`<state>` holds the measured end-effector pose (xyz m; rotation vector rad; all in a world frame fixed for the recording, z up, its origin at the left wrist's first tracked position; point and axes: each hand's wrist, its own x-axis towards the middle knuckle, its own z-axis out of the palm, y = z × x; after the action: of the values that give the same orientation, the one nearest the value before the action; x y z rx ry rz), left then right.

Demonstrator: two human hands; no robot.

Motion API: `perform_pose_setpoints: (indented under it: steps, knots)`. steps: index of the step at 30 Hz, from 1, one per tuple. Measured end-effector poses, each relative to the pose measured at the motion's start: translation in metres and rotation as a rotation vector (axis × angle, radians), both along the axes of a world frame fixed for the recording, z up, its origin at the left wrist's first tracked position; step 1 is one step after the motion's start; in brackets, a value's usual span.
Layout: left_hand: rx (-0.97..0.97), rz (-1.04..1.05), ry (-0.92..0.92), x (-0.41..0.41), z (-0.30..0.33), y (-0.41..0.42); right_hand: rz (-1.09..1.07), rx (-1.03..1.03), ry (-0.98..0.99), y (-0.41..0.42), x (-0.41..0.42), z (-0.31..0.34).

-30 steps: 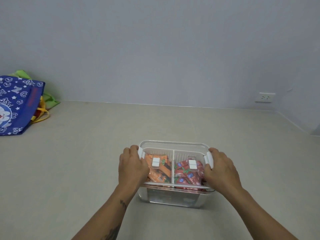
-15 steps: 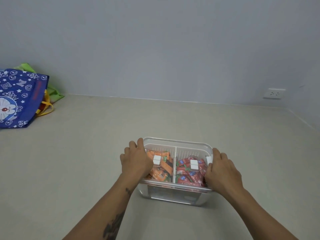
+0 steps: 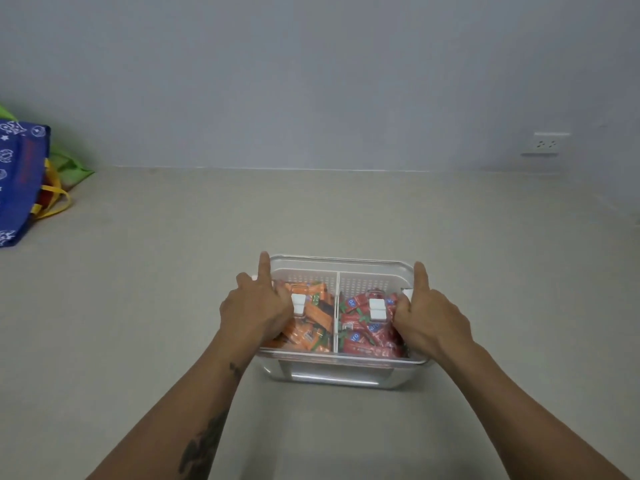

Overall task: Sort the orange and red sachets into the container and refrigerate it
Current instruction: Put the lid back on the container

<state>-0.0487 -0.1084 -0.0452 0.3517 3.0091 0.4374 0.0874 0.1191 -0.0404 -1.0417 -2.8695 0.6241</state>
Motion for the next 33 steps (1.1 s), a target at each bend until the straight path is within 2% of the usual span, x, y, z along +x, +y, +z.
perform_pose_setpoints:
  steps: [4,14,24,33]
  knots:
    - [0.007,-0.015,-0.025,-0.006,-0.004,-0.003,0.007,-0.145,-0.027,0.006,0.001,0.001]
    - [0.011,-0.007,0.029,0.010,0.000,-0.001,0.054,-0.224,0.029,0.010,0.005,-0.001]
    - [0.002,-0.030,0.089,0.032,0.002,-0.013,0.154,-0.150,0.118,0.004,0.005,-0.001]
    - [0.077,-0.186,0.064,0.034,0.002,-0.040,-0.024,-0.080,0.131,-0.043,0.041,0.005]
